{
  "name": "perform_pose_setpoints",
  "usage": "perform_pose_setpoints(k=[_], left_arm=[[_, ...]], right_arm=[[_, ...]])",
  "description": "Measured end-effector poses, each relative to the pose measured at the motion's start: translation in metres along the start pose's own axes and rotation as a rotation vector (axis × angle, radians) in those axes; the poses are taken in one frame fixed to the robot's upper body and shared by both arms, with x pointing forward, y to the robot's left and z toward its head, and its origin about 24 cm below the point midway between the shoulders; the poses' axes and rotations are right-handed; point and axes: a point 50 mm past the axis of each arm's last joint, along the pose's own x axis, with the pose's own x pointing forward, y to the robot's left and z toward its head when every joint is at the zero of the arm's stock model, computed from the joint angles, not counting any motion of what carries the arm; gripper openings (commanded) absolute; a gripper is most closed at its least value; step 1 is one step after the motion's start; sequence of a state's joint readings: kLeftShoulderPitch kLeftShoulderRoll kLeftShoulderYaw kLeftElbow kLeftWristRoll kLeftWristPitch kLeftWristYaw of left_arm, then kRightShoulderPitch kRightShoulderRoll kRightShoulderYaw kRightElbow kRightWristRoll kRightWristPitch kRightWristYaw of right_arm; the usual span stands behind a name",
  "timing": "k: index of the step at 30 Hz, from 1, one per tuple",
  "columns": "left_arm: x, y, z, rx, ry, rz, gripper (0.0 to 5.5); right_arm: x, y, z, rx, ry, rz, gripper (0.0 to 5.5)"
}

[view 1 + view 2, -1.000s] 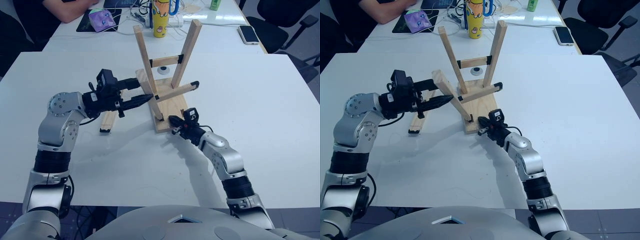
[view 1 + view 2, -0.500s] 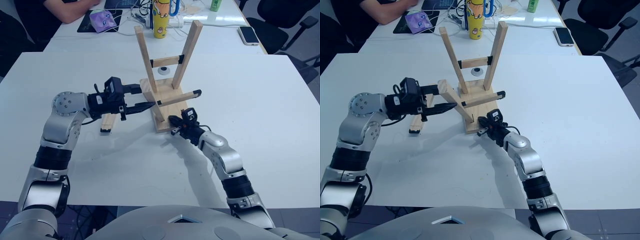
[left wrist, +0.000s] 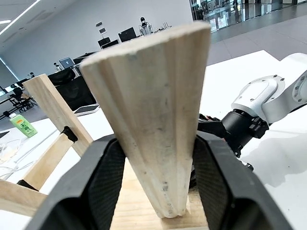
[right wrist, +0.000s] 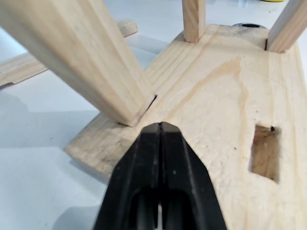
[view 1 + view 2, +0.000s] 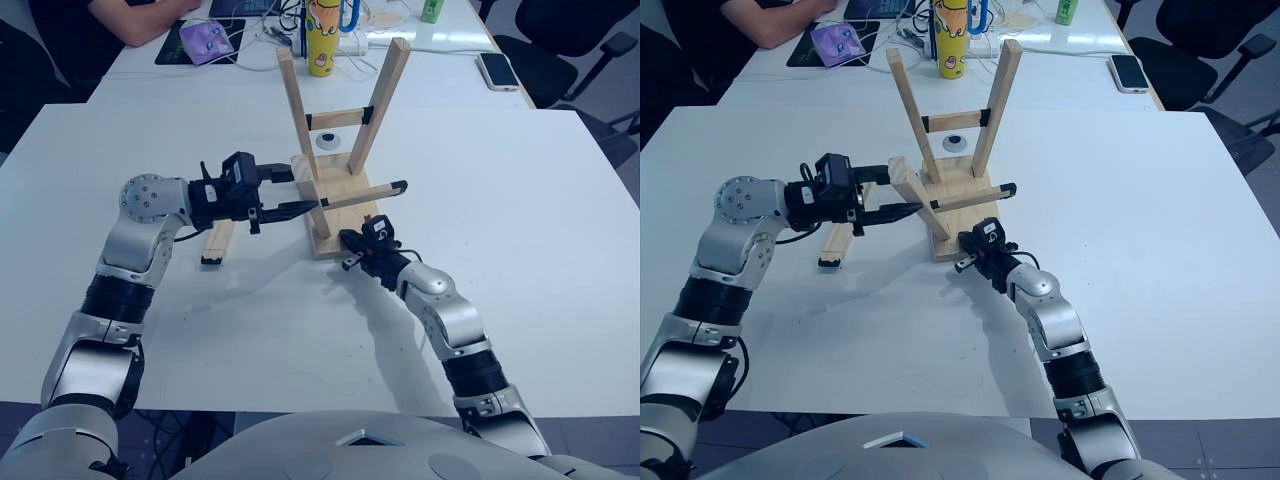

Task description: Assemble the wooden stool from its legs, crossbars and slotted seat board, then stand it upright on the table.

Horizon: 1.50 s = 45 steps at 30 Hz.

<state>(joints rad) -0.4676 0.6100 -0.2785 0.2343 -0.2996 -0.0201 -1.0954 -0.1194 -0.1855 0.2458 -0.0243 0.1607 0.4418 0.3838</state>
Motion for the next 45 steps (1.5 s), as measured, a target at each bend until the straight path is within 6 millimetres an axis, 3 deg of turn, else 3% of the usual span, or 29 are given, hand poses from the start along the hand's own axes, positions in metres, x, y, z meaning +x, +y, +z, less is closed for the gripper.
perform_pose_setpoints(k=[2,3,7,12,13,16,19,22,24,27,30,34,36,39,40,45], left_arm=[[-0.006,-0.02,-0.046,-0.174,0.152,0.009,3.12],[-0.008,-0.024,-0.052,-0.205,0.163,0.013,3.34],[-0.016,-0.012,-0.034,-0.181,0.092,0.085,3.86],[-0.033,-0.015,-0.023,-0.168,0.046,0.184,4.67],[-0.04,-0.011,-0.017,-0.175,-0.003,0.245,4.41],[-0.065,0.006,0.013,-0.194,-0.247,0.488,4.12],[-0.08,0.018,0.066,-0.215,-0.574,0.625,3.59],[-0.068,0.017,0.131,-0.294,-0.928,0.529,3.05],[-0.049,0.004,0.165,-0.321,-1.03,0.378,2.72],[-0.029,-0.007,0.175,-0.339,-0.982,0.279,2.24],[-0.024,-0.011,0.184,-0.292,-0.951,0.278,1.77],[-0.025,-0.011,0.212,-0.156,-0.97,0.309,1.15],[-0.011,-0.009,0.202,-0.174,-0.849,0.334,0.89],[0.034,-0.023,0.138,-0.321,-0.434,0.265,0.39],[0.04,-0.029,0.121,-0.358,-0.379,0.285,0.2],[0.038,-0.021,0.113,-0.307,-0.445,0.437,0.01]], right_arm=[[0.001,0.001,0.0,-0.002,-0.001,0.002,0.0],[0.0,0.0,0.0,-0.008,0.001,-0.01,0.0],[0.002,0.0,0.001,-0.018,0.003,-0.017,0.0],[0.003,0.0,0.002,-0.016,0.001,-0.016,0.0],[0.004,0.0,0.001,-0.016,0.002,-0.019,0.0],[0.005,0.0,0.001,-0.013,-0.001,-0.023,0.0],[0.005,-0.001,0.001,-0.011,-0.004,-0.028,0.0],[0.006,0.0,0.001,-0.009,-0.009,-0.029,0.0],[0.007,0.0,0.0,-0.006,-0.013,-0.027,0.0],[0.009,0.001,0.0,-0.005,-0.018,-0.023,0.0],[0.01,0.001,0.0,-0.014,-0.023,-0.024,0.0],[0.012,0.002,-0.001,-0.011,-0.029,-0.023,0.0],[0.012,0.002,-0.001,-0.012,-0.032,-0.024,0.0],[0.013,0.003,0.0,-0.017,-0.036,-0.02,0.0],[0.014,0.003,-0.001,-0.02,-0.036,-0.021,0.0],[0.015,0.003,-0.002,-0.019,-0.027,-0.021,0.0]])
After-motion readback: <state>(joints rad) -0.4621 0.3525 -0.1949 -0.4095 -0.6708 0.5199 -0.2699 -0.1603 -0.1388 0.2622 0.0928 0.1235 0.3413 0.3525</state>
